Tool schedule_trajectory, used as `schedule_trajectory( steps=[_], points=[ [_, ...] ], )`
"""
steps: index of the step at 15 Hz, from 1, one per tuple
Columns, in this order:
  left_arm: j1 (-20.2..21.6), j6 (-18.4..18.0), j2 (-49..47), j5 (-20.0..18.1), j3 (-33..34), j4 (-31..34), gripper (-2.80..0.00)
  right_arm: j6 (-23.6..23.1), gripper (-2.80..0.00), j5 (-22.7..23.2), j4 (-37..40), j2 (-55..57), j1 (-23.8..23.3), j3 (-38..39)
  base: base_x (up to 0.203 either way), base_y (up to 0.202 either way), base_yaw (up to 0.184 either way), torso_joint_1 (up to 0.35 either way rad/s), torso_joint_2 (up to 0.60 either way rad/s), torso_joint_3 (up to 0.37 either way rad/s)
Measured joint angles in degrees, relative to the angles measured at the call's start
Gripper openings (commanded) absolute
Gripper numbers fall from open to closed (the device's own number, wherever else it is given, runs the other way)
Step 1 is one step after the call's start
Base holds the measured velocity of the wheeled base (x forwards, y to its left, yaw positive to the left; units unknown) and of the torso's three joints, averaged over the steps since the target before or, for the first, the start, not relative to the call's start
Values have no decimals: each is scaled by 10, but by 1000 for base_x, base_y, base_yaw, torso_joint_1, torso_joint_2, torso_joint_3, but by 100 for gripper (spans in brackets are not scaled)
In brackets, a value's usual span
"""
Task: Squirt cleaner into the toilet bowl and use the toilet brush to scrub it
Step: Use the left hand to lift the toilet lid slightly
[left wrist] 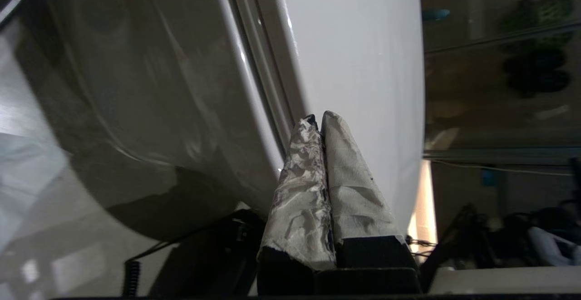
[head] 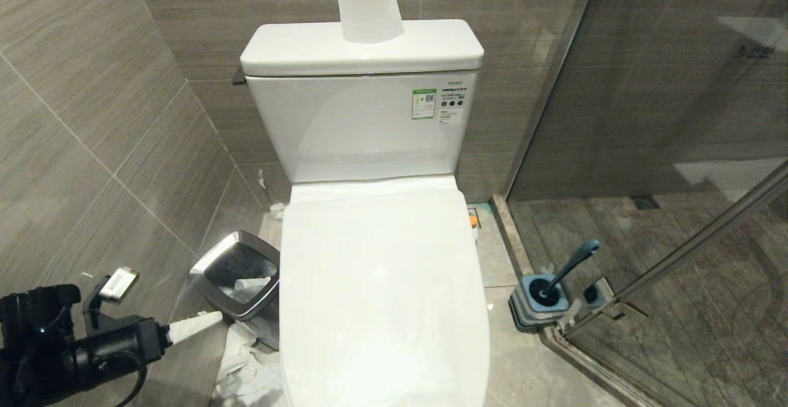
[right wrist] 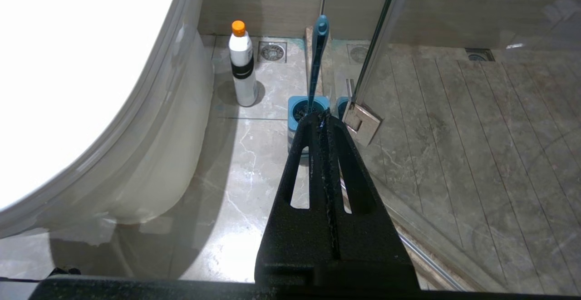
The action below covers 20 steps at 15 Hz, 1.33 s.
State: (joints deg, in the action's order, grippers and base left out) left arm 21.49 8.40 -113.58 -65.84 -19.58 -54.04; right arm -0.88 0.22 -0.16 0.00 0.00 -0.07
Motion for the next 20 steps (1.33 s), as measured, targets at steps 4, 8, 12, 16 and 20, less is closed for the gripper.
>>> schedule_trajectory(
  steps=[4,8,12,16,20],
  points=[
    [-3,57,-18,-34,-11,2,0,-1,-280,0,0,0,0,0,0,0,0,0,0,0],
    [-20,57,-55,-32,-38,-1,0,-1,-280,0,0,0,0,0,0,0,0,0,0,0],
    [-21,56,-61,-33,-36,0,0,-1,-280,0,0,0,0,0,0,0,0,0,0,0],
    [-37,54,-42,-39,-8,-1,0,-1,-280,0,0,0,0,0,0,0,0,0,0,0],
    [-66,43,-35,-39,22,-3,0,-1,-280,0,0,0,0,0,0,0,0,0,0,0]
  ],
)
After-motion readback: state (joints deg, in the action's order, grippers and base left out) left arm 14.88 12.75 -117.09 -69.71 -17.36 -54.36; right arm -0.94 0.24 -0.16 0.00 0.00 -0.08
